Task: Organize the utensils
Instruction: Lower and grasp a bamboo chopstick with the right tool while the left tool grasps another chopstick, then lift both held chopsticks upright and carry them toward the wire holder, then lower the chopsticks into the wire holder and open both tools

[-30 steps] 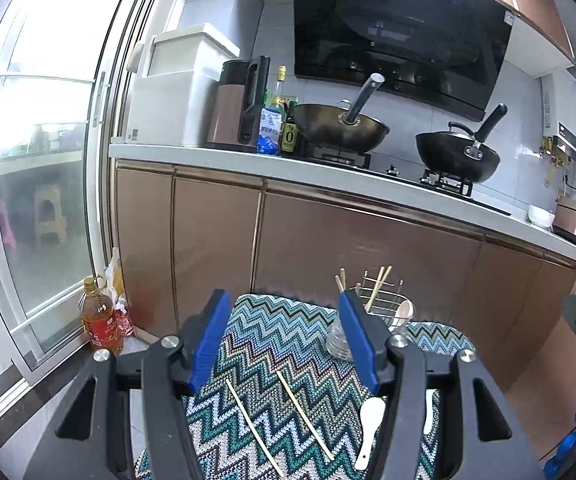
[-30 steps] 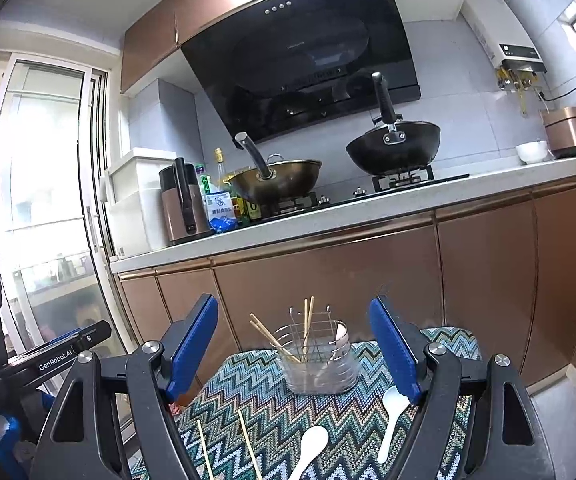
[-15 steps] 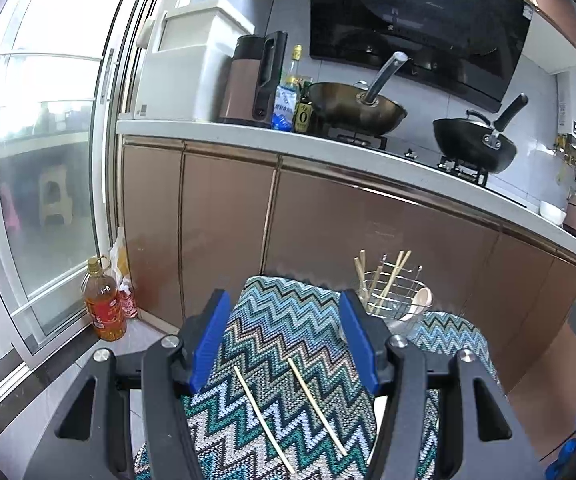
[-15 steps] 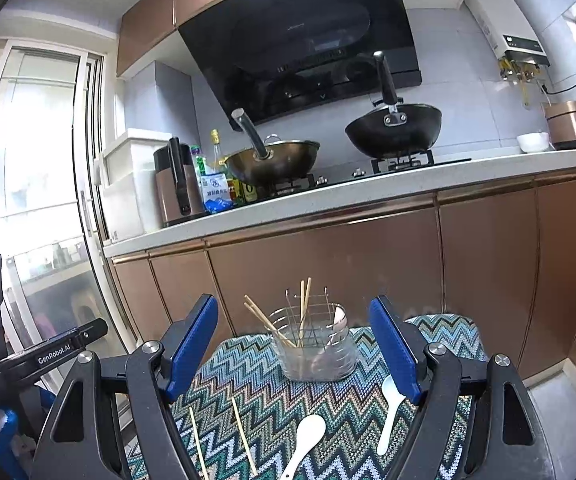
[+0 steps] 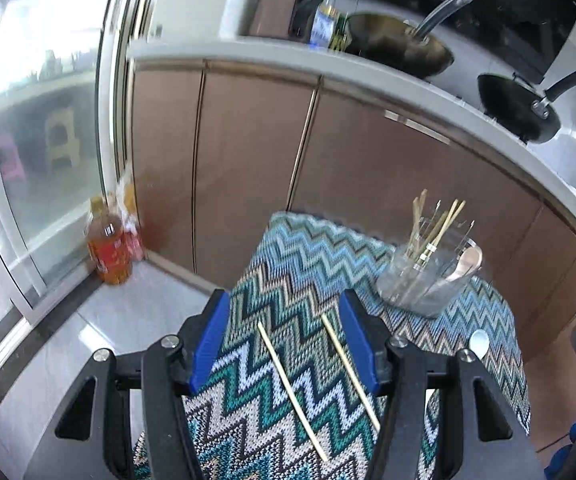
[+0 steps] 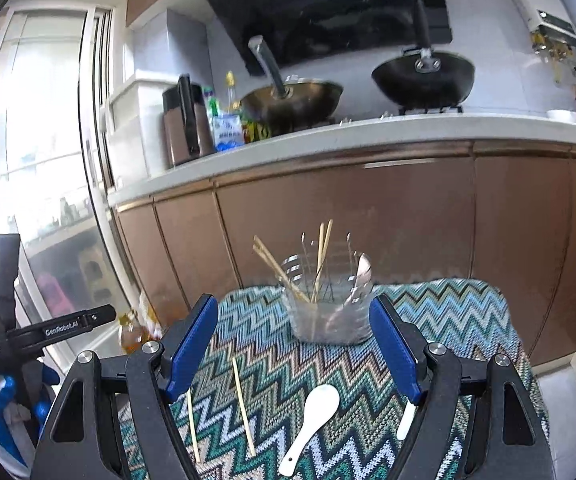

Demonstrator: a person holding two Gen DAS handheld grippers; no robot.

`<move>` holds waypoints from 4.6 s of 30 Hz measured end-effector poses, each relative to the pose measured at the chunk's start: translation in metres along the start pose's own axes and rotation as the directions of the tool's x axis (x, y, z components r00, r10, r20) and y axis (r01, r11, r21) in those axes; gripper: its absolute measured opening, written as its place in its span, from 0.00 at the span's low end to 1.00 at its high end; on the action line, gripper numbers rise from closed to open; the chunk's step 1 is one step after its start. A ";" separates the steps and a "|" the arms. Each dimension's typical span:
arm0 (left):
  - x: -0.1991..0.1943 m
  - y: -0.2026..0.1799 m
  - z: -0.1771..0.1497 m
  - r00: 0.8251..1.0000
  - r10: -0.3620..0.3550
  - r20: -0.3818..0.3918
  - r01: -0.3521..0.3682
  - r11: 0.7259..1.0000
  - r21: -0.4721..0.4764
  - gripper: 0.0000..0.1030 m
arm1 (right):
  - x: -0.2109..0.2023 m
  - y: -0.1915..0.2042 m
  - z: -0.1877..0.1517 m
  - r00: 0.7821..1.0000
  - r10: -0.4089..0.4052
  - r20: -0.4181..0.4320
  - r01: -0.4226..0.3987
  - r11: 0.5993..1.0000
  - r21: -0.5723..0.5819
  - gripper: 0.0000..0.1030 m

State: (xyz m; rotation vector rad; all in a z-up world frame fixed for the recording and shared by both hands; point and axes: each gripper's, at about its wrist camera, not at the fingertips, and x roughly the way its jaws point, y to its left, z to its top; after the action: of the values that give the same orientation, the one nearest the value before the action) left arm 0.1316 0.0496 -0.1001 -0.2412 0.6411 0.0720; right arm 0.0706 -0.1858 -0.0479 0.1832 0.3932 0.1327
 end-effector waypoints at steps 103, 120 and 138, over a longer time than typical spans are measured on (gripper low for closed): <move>-0.030 -0.116 0.110 0.938 -0.330 0.104 0.308 0.933 0.184 0.07 | 0.063 -0.013 0.101 0.966 0.259 -0.017 -0.259 0.965 -0.048 0.05; 0.092 -0.173 0.166 0.878 -0.468 0.102 0.462 0.883 0.077 0.07 | 0.135 -0.037 0.138 0.970 0.203 0.133 -0.190 0.976 -0.107 0.05; 0.119 -0.141 0.148 0.897 -0.440 0.036 0.439 0.898 0.032 0.07 | 0.177 -0.042 0.111 0.982 0.176 0.076 -0.166 0.979 -0.114 0.05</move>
State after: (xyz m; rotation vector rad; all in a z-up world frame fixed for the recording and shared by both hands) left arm 0.3328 -0.0514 -0.0289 -0.3568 0.5319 -0.3671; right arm 0.2801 -0.2144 -0.0213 0.1160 0.2831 0.3140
